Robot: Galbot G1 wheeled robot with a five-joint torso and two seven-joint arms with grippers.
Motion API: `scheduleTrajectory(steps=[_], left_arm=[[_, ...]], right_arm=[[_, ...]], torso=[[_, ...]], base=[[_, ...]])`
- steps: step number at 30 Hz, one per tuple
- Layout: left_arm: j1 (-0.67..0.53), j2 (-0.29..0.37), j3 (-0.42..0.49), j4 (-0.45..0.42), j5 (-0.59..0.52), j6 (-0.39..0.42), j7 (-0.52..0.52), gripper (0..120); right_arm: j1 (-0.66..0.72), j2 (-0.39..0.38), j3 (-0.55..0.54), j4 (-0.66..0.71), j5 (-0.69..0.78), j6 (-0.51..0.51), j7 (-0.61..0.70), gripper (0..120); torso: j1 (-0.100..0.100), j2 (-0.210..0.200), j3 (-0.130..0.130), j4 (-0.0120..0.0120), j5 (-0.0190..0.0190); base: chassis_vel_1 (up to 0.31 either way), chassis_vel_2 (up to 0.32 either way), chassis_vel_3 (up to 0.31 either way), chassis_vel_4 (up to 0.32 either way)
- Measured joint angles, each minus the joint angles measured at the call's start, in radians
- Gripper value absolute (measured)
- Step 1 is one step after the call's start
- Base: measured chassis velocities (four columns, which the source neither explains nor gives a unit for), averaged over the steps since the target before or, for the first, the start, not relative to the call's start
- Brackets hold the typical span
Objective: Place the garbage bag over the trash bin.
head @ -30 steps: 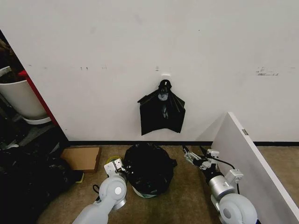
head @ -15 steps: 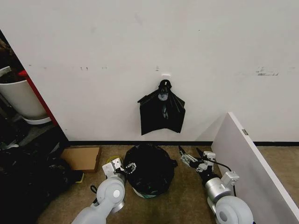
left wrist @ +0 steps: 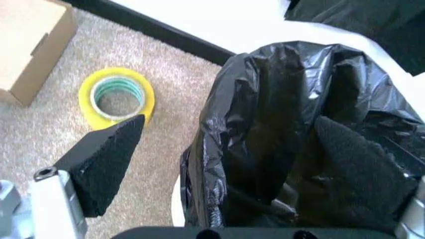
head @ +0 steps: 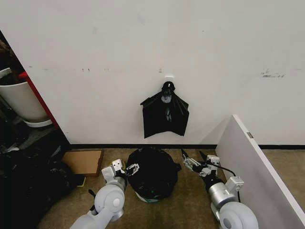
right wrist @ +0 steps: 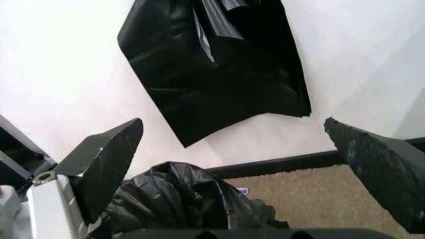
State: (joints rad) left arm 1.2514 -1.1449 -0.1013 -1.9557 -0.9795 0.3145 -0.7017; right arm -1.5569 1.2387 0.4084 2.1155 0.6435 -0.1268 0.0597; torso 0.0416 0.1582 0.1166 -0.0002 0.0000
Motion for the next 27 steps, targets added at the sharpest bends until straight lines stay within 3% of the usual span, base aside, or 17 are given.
scheduleTrajectory(steps=[16, 20, 23, 24, 27], left_arm=[[0.053, 0.017, -0.017, -0.035, 0.156, -0.061, 0.122, 100], [0.078, 0.021, -0.022, -0.035, 0.289, -0.152, 0.195, 100], [0.107, 0.015, -0.025, -0.025, 0.438, -0.284, 0.254, 100], [0.107, 0.015, -0.025, -0.025, 0.438, -0.284, 0.254, 100], [0.146, -0.004, -0.034, 0.004, 0.643, -0.471, 0.285, 100]], right_arm=[[-0.018, 0.01, 0.003, 0.016, -0.016, 0.011, 0.001, 100], [-0.02, 0.015, 0.003, 0.021, -0.031, 0.023, 0.005, 100], [-0.021, 0.027, -0.001, 0.021, -0.081, 0.063, 0.014, 100], [-0.021, 0.027, -0.001, 0.021, -0.081, 0.063, 0.014, 100], [-0.021, 0.044, -0.021, 0.02, -0.18, 0.136, 0.046, 100]], torso=[[0.0, 0.0, 0.0, 0.0, 0.0], [0.0, 0.0, 0.0, 0.0, 0.0], [0.0, 0.0, 0.0, 0.0, -0.0001], [0.0, 0.0, 0.0, 0.0, -0.0001], [0.0, 0.0, 0.0, 0.0, 0.0]], base=[[0.0, 0.0, 0.0, 0.0], [0.0, 0.0, 0.0, 0.0], [0.0, 0.0, 0.0, 0.0], [0.0, 0.0, 0.0, 0.0], [0.0, 0.0, 0.0, 0.0]])
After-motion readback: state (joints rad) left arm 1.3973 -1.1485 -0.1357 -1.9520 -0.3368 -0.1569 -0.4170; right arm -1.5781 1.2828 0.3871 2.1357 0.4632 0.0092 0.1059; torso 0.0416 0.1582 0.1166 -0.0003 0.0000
